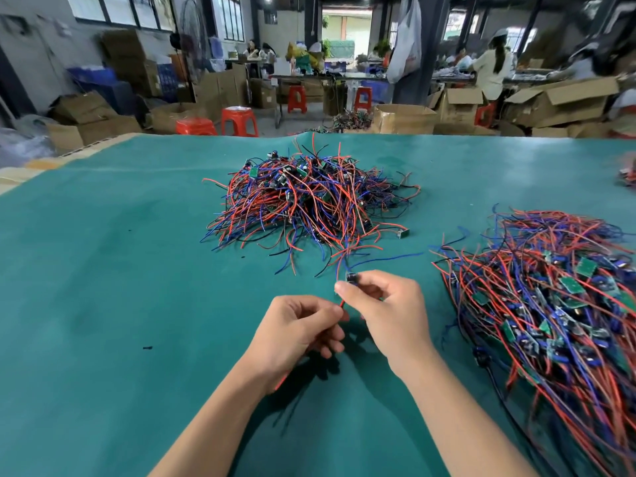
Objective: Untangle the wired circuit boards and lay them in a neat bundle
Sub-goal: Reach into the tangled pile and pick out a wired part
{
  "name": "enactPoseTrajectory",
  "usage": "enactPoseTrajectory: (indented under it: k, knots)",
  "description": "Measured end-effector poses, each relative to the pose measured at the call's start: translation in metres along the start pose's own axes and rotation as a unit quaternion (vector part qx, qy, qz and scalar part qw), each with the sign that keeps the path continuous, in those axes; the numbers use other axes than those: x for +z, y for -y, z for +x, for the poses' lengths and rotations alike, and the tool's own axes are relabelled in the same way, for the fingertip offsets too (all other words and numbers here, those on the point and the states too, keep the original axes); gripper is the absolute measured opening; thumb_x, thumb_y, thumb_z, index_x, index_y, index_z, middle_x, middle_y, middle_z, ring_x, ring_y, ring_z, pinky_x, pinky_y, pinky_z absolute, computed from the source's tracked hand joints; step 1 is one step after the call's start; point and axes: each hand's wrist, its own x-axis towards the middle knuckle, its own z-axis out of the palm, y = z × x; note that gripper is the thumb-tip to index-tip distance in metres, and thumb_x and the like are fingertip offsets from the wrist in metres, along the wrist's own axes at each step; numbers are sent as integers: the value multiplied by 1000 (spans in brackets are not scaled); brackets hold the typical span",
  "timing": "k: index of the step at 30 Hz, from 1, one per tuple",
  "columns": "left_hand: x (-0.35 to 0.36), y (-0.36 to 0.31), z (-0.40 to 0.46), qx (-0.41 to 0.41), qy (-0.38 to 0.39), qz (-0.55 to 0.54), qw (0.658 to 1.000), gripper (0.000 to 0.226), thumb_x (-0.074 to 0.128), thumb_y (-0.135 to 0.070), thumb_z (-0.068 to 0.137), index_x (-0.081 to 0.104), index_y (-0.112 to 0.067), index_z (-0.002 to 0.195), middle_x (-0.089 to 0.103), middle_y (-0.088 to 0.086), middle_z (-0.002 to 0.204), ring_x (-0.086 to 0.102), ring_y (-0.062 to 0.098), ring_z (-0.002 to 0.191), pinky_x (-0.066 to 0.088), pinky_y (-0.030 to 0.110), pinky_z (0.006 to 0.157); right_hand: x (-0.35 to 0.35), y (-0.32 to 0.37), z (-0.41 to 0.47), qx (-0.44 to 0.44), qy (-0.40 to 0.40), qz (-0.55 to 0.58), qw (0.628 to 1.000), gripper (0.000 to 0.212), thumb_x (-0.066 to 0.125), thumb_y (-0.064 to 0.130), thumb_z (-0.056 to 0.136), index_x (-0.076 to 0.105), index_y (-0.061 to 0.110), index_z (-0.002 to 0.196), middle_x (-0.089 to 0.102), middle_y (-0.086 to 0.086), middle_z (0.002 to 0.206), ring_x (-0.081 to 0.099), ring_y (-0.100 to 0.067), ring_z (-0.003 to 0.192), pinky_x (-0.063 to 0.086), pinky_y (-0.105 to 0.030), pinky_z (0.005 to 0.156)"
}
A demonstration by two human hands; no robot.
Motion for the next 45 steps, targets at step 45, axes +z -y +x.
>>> enactPoseTrajectory:
  k: [45]
  knots:
    - [-16, 11, 18, 28, -76, -82, 993, 26, 50, -13, 103, 65, 8, 102, 69, 29, 96, 69, 29, 87, 58, 28, 75, 30, -16, -9, -116, 52, -171, 977, 22, 65, 12, 95, 73, 29, 106, 73, 16, 99, 66, -7, 81, 54, -28, 80]
